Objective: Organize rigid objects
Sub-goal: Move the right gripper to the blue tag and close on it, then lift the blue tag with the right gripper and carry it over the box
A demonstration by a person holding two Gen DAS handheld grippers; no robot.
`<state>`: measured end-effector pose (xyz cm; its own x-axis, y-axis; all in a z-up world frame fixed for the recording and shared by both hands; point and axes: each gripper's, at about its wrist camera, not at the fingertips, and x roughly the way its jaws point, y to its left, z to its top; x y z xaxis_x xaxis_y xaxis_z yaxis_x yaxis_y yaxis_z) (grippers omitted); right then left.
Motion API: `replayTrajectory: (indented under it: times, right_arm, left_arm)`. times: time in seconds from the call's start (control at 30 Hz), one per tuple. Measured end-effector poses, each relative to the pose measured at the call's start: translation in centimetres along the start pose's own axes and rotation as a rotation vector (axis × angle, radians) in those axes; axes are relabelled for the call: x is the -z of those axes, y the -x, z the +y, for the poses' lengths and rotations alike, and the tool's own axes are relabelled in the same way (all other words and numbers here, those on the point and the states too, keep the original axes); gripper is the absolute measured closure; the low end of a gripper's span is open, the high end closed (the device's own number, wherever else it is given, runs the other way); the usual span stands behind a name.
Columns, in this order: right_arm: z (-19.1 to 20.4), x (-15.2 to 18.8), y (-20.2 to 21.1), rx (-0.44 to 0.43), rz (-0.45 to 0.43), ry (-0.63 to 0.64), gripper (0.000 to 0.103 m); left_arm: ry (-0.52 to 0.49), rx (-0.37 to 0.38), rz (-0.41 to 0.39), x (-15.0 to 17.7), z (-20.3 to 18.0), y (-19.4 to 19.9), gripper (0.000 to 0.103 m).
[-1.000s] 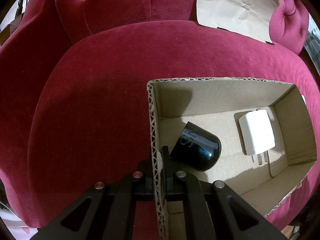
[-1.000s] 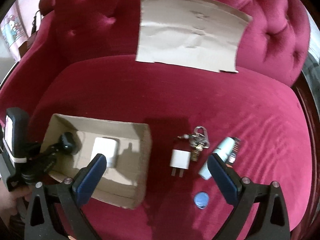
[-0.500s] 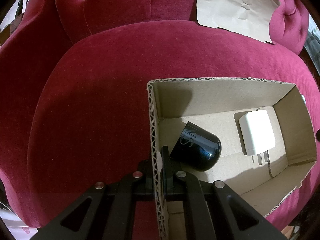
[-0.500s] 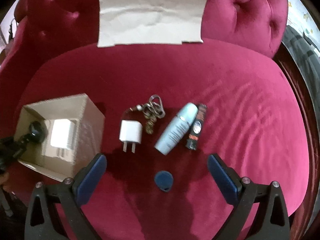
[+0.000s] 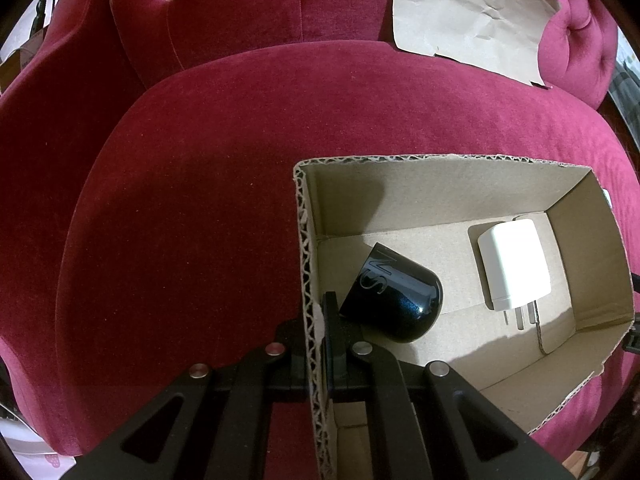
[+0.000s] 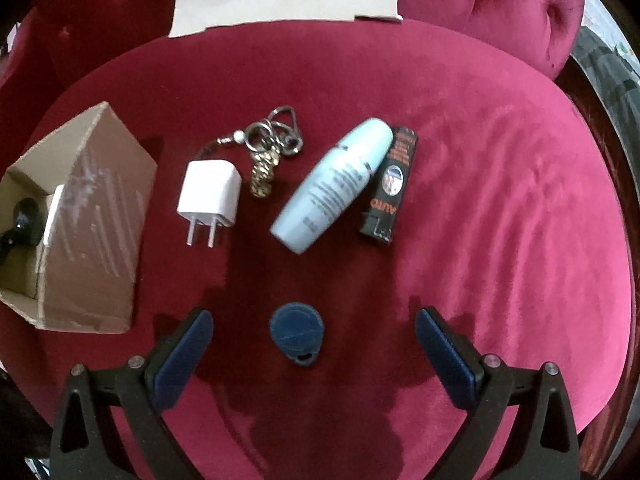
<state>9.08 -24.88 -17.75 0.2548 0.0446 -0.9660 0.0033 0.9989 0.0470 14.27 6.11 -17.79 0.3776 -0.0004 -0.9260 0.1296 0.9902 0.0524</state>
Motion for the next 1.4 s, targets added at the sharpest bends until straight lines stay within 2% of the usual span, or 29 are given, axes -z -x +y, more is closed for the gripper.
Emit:
replayTrajectory:
  times: [0.5, 0.67, 0.87, 0.93, 1.03, 1.07, 1.1, 1.17, 1.4]
  right_arm:
    - [0.7, 2.1, -1.7, -0.003, -0.042, 0.016, 0.0]
    - [-0.2, 1.2, -2.3, -0.006, -0.009, 0.015, 0.0]
    - [-0.4, 1.0, -1.9, -0.009, -0.029, 0.006, 0.0]
    - [-0.5, 1.2, -1.7, -0.008, -0.038, -0.003, 0.005]
    - [-0.7, 1.3, -0.8, 0.005, -0.061, -0.03, 0.025]
    - [-0.9, 1.3, -0.5, 0.01, -0.062, -0.039, 0.038]
    - [-1.0, 1.3, -0.3, 0.016, -0.06, -0.041, 0.055]
    - [-1.2, 1.1, 0.0, 0.033, -0.057, -0.039, 0.076]
    - [-1.4, 0.7, 0.3, 0.034, -0.048, -0.041, 0.077]
  left_arm:
    - [0.0, -0.001, -0.001, 0.0, 0.0, 0.0, 0.099]
    - [0.001, -0.002, -0.001, 0.0, 0.0, 0.0, 0.099]
    - [0.0, -0.004, -0.002, 0.0, -0.1, 0.0, 0.099]
    - [0.0, -0.004, -0.002, 0.0, -0.1, 0.0, 0.099]
    - [0.0, -0.004, -0.002, 0.0, -0.1, 0.0, 0.099]
    - [0.0, -0.005, -0.002, 0.0, -0.1, 0.0, 0.099]
    - [-0.001, -0.005, -0.002, 0.0, -0.1, 0.0, 0.099]
    - [0.0, -0.004, -0.003, 0.0, -0.1, 0.0, 0.099]
    - [-0.002, -0.007, -0.004, 0.0, -0.2, 0.0, 0.099]
